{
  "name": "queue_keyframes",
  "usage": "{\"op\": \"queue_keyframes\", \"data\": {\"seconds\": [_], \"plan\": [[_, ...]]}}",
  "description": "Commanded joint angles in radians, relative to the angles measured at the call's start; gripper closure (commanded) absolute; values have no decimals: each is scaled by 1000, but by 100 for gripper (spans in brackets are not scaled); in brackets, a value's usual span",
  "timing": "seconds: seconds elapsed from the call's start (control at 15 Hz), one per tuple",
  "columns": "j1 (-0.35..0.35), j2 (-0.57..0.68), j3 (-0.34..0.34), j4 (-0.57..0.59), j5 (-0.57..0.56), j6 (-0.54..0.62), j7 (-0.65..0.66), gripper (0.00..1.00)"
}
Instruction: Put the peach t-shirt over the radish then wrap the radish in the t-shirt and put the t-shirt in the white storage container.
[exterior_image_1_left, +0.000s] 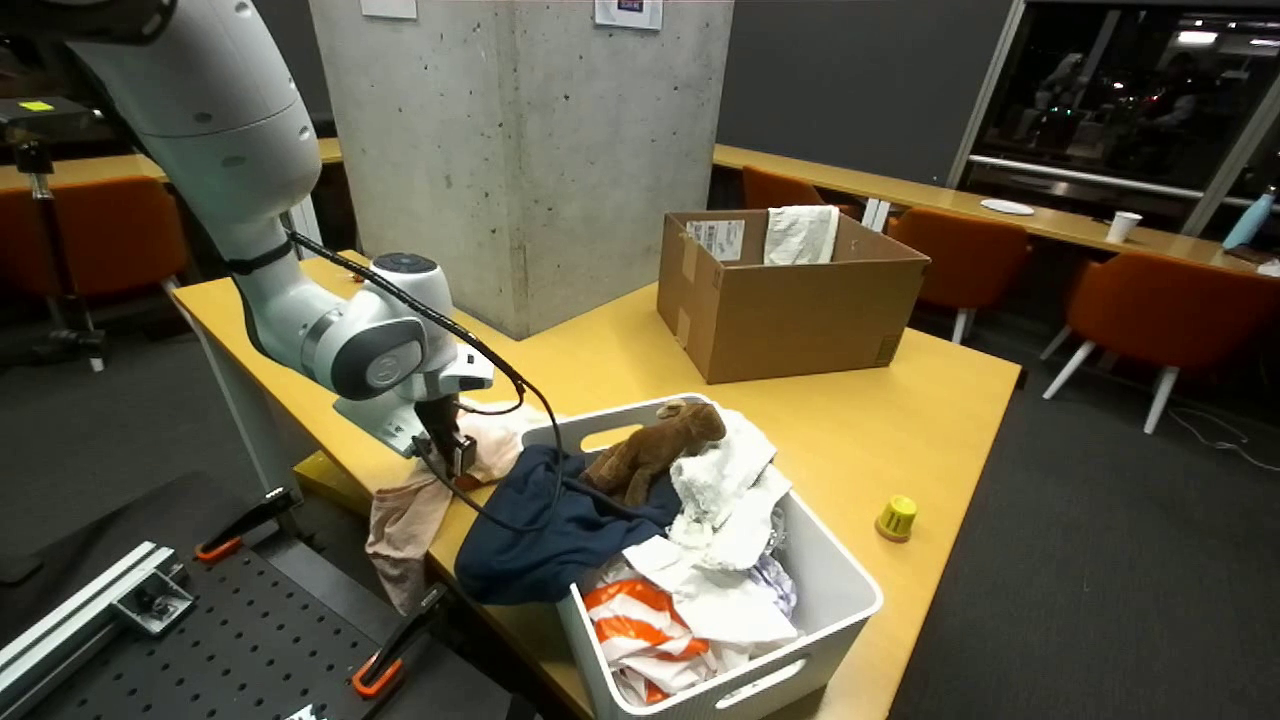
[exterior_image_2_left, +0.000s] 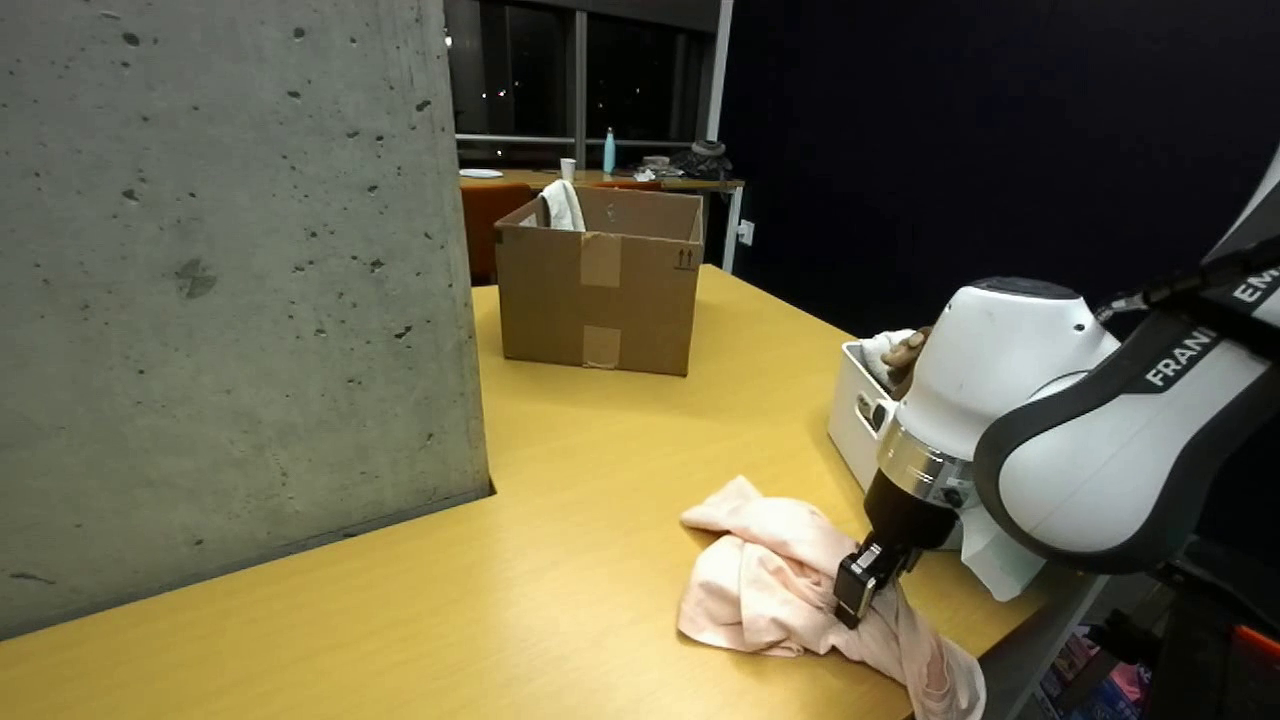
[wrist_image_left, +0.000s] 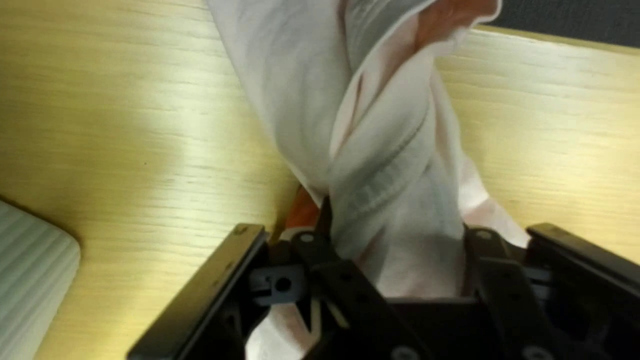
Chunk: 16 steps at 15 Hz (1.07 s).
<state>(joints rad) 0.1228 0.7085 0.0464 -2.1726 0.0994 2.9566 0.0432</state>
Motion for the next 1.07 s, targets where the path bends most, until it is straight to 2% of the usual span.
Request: {"op": "queue_keyframes", "data": {"seconds": [0.0, 0.13, 0.2, 0.6, 1.0], "plan": [[48, 28, -2, 60, -23, -5, 38, 85], [77, 31, 0, 87, -25, -14, 48, 99], [93, 36, 1, 106, -26, -19, 54, 94], [184, 80, -11, 257, -51, -77, 85, 95], [179, 126, -13, 389, -70, -110, 77, 95]]}}
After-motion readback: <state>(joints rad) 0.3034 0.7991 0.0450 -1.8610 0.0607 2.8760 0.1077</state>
